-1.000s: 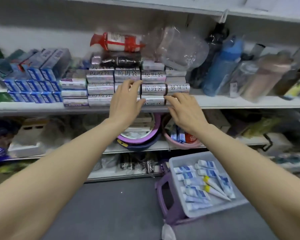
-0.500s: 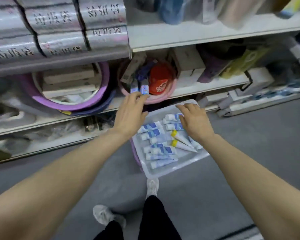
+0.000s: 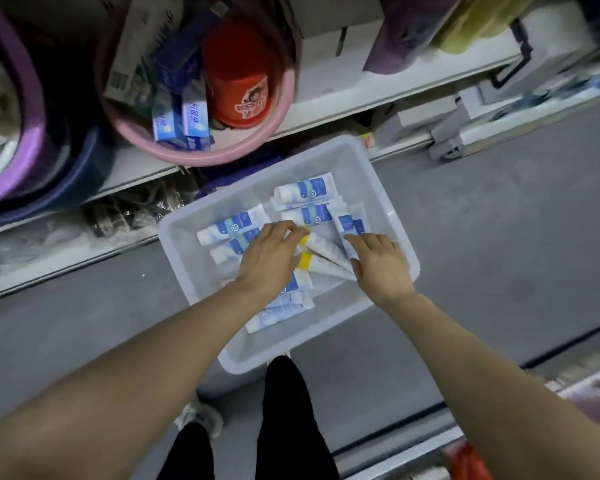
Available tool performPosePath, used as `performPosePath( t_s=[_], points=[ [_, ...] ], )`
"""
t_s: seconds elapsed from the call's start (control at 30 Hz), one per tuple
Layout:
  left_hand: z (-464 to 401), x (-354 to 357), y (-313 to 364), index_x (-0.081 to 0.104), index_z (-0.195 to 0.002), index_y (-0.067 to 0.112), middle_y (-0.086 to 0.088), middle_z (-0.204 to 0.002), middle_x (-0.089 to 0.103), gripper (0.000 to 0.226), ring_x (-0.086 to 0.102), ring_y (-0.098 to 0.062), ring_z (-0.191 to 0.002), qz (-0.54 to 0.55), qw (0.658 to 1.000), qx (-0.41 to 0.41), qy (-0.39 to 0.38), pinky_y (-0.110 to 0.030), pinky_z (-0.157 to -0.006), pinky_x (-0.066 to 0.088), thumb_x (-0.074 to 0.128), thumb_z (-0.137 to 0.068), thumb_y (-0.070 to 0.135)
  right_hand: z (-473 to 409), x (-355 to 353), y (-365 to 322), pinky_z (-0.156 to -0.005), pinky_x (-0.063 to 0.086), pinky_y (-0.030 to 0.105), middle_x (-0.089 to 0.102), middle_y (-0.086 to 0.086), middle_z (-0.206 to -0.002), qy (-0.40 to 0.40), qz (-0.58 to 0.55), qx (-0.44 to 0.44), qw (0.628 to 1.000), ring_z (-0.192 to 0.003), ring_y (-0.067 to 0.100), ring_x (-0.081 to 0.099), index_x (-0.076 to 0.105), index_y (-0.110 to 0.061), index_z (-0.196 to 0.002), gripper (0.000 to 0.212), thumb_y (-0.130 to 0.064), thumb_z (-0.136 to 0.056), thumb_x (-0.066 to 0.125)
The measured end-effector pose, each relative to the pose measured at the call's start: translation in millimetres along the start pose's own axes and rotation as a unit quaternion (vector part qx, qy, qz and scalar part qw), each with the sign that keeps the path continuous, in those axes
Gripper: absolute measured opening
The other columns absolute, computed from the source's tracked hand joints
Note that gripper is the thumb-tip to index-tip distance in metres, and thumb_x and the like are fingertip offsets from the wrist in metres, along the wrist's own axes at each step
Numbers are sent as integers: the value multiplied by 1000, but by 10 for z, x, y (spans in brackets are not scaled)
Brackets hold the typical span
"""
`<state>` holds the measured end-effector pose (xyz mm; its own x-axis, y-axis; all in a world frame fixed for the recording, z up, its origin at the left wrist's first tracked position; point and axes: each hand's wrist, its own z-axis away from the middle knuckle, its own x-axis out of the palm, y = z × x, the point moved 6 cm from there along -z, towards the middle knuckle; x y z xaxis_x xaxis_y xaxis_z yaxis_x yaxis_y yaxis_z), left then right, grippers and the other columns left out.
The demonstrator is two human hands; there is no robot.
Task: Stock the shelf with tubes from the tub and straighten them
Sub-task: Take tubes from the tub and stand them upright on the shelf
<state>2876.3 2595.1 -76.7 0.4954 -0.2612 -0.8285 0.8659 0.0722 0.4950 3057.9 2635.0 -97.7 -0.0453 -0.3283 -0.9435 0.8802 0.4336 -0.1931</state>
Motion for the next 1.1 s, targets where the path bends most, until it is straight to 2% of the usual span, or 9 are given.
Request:
performPosePath(
  t_s=[0.13, 0.27, 0.33, 0.43, 0.6, 0.73, 0.87, 1.0, 1.1],
  points=[
    [-233, 445, -165, 63, -123, 8, -14, -125, 60, 49, 57, -37, -113, -27, 999, 24, -36, -45, -91, 51, 71, -75, 1, -135, 365, 45, -77, 48, 42, 66, 11, -104, -31, -14, -8, 999, -95, 38, 59, 62, -12, -117, 48, -9, -71, 74],
    [-545, 768, -241, 44, -142, 11, -12, -149, 39, 57, 35, -29, -138, -60, 993, 43, -88, -33, -111, 27, 59, -88, 2, -228, 624, 82, -70, 48, 39, 65, 11, -100, -18, -32, 2, 999, -90, 38, 59, 64, -11, -115, 50, -4, -66, 73],
    [-712, 922, -218, 44, -142, 9, -13, -148, 39, 51, 36, -30, -137, -80, 986, 61, -132, -35, -111, 27, 52, -92, 4, -226, 710, 102, -70, 48, 39, 63, 11, -103, -3, -31, 3, 1000, -90, 38, 58, 64, -11, -116, 49, -3, -68, 70],
    [-824, 1131, -87, 63, -116, 4, -18, -107, 64, 36, 60, -37, -103, -134, 964, 147, -174, -43, -91, 45, 62, -81, 6, -206, 758, 117, -72, 48, 40, 62, 11, -107, 26, -22, -11, 999, -91, 36, 57, 63, -10, -117, 50, -1, -69, 68],
    [-796, 1138, -64, 69, -91, 7, -12, -80, 61, 37, 61, -30, -75, -255, 931, 182, -185, -32, -63, 49, 83, -56, 9, -211, 770, 123, -71, 47, 38, 62, 11, -105, 35, -23, -16, 999, -88, 35, 57, 63, -11, -115, 49, -1, -67, 68],
    [-641, 966, -335, 41, -127, 0, -19, -125, 43, 50, 47, -32, -109, -259, 938, 54, -225, -36, -84, 40, 60, -81, 1, -212, 812, 82, -68, 49, 39, 61, 11, -89, 13, -40, -13, 999, -77, 34, 55, 65, -10, -102, 37, -1, -66, 70],
    [-385, 701, -774, 37, -130, 2, -17, -124, 43, 56, 51, -31, -107, -236, 945, -76, -212, -36, -87, 40, 63, -80, 5, -304, 959, -74, -72, 51, 41, 64, 11, -93, -65, -72, -15, 995, -84, 37, 58, 64, -11, -106, 41, -8, -66, 73],
    [-160, 653, -993, 22, -144, 4, -19, -132, 40, 70, 46, -35, -116, -204, 946, -121, -221, -40, -94, 38, 56, -82, 2, -427, 1147, -374, -91, 41, 42, 62, 11, -116, -170, -59, -31, 983, -109, 37, 53, 51, -15, -132, 55, -17, -79, 64],
    [-28, 647, -1106, 10, -151, 9, -19, -137, 38, 77, 43, -35, -120, -177, 950, -143, -215, -43, -97, 36, 54, -89, 8, -461, 1188, -489, -95, 36, 39, 57, 8, -125, -194, -10, -32, 980, -116, 32, 48, 38, -21, -142, 58, -16, -87, 55]
  ],
)
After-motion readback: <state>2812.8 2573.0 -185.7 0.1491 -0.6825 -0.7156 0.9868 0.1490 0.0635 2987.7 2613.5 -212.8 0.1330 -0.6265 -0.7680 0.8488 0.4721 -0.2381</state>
